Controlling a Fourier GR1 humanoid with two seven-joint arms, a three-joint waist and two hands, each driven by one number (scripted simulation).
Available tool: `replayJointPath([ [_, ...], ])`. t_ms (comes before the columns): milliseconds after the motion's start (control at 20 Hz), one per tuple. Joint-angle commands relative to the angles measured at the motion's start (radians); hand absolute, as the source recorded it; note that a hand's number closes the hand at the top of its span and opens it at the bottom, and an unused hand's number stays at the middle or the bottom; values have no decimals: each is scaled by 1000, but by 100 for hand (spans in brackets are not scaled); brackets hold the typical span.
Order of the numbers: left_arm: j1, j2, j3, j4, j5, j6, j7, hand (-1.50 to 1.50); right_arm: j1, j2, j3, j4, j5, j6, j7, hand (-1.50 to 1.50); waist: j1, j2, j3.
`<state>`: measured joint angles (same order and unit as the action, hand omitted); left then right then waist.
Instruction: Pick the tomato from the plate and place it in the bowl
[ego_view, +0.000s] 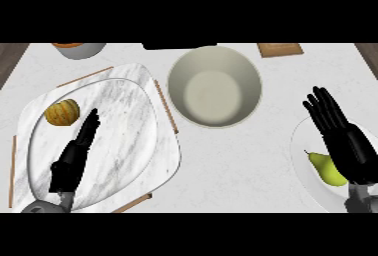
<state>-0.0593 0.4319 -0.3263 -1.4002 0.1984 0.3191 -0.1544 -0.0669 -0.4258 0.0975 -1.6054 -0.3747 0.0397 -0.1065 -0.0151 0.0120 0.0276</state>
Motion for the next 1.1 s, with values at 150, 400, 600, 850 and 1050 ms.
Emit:
replayJointPath([
  [150, -60, -74, -10, -61, 122, -110, 80, 0, 27, -269, -142, 69, 10, 284, -180, 150, -10, -10, -26],
  [400, -82, -140, -35, -109, 207, -160, 136, 0, 71, -318, -340, 295, 113, 96, -261, -150, -14, -5, -23],
  [600, -69, -123, -19, -140, 236, -182, 177, 0, 201, -345, -280, 301, 217, 301, -693, -150, -3, -14, -24],
  [850, -80, -118, 6, -135, 242, -185, 193, 0, 232, -498, -288, 238, 452, 172, -710, -150, 0, -15, -28],
  [1050, -69, -106, 6, -131, 248, -217, 196, 0, 276, -552, -312, 141, 566, 47, -511, -150, -6, -16, -30],
])
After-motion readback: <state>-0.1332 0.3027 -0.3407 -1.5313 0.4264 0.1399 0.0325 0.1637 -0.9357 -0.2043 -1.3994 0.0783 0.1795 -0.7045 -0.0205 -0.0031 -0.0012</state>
